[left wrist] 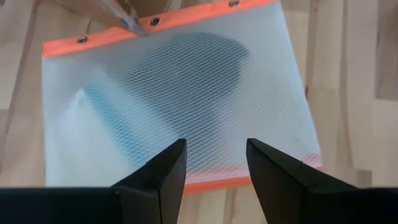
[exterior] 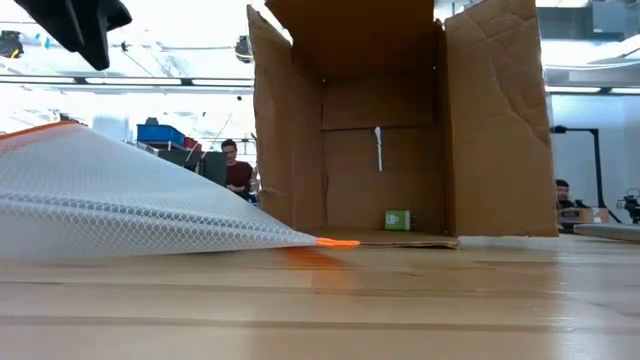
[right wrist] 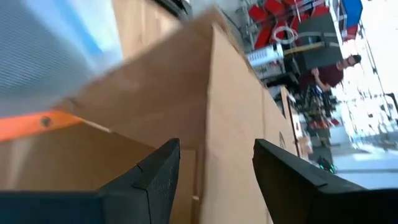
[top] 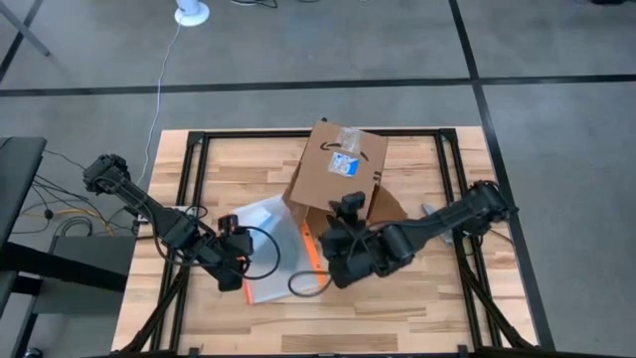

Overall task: Unpack boxes
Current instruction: Put the green charger adapter into the white zip bag

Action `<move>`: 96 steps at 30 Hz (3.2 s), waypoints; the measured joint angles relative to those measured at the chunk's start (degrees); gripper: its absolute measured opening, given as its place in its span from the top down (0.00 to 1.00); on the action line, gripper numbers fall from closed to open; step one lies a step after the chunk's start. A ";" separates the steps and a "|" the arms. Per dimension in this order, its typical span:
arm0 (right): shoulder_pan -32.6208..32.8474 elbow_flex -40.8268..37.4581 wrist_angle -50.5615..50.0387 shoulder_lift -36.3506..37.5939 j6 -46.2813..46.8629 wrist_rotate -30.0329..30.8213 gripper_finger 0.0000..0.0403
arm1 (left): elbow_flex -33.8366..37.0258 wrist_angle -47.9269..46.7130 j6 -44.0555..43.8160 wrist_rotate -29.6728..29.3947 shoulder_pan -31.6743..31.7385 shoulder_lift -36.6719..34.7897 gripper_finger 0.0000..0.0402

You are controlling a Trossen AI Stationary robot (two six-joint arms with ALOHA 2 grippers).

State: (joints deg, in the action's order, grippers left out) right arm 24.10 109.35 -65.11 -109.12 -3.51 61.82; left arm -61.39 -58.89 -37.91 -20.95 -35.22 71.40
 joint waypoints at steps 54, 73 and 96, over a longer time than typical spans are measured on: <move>-16.05 25.07 -24.93 17.22 23.84 -44.42 1.00 | 0.00 0.43 2.99 -2.43 -0.54 -0.04 0.62; -17.75 13.89 -17.95 18.12 31.48 -73.87 1.00 | 0.00 0.39 2.89 -2.38 -0.52 -0.04 0.62; -22.36 -14.31 -3.71 18.05 24.88 -68.14 0.90 | 0.00 -0.44 7.84 -0.57 -0.52 -0.04 0.62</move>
State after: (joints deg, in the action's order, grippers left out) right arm 1.74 95.04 -68.82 -91.08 21.37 -6.32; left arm -61.39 -59.33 -30.07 -21.52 -35.75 71.35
